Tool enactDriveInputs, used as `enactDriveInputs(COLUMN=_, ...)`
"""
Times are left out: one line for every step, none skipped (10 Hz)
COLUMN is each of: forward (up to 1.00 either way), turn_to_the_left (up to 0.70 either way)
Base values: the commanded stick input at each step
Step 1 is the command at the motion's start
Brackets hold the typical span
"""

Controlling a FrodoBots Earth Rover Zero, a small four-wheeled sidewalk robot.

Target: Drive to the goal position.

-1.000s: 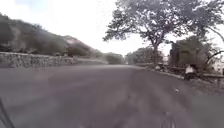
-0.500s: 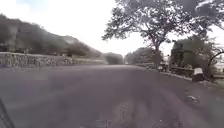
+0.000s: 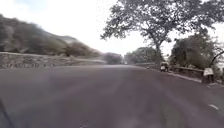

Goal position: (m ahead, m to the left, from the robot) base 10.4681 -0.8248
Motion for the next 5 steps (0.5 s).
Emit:
enactDriveInputs(forward=1.00, turn_to_the_left=0.00)
enactDriveInputs(forward=1.00, turn_to_the_left=0.00)
enactDriveInputs(forward=1.00, turn_to_the_left=0.00)
enactDriveInputs(forward=1.00, turn_to_the_left=0.00)
enactDriveInputs(forward=1.00, turn_to_the_left=0.00)
